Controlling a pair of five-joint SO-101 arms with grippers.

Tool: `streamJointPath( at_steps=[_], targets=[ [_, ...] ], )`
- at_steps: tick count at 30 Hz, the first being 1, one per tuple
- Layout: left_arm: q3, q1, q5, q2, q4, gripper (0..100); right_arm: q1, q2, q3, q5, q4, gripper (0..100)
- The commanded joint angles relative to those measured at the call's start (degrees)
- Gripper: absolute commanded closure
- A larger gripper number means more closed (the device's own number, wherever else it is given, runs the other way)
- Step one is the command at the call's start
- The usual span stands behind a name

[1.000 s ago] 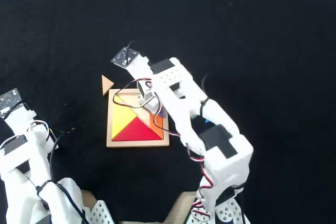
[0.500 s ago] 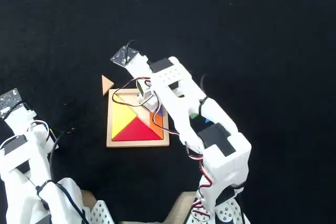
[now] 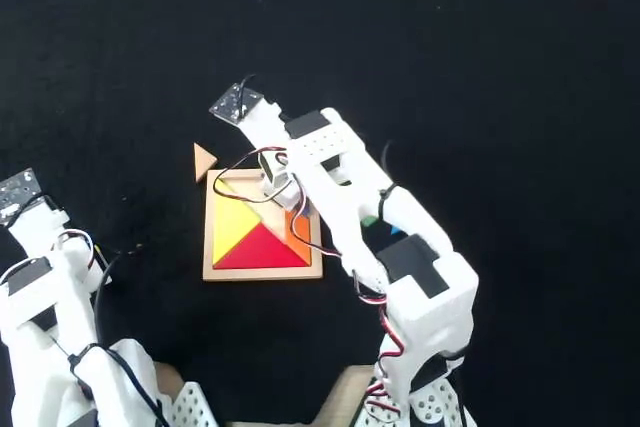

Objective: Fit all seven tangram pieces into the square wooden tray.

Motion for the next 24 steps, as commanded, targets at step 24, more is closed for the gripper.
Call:
streamJointPath(
  at_steps=[24],
  targets=[
    [-1.1,0.0,-0.3,-1.1,-0.4,92,-0.1,-2.4,-4.4,-2.0,1.6,72.4]
  ],
)
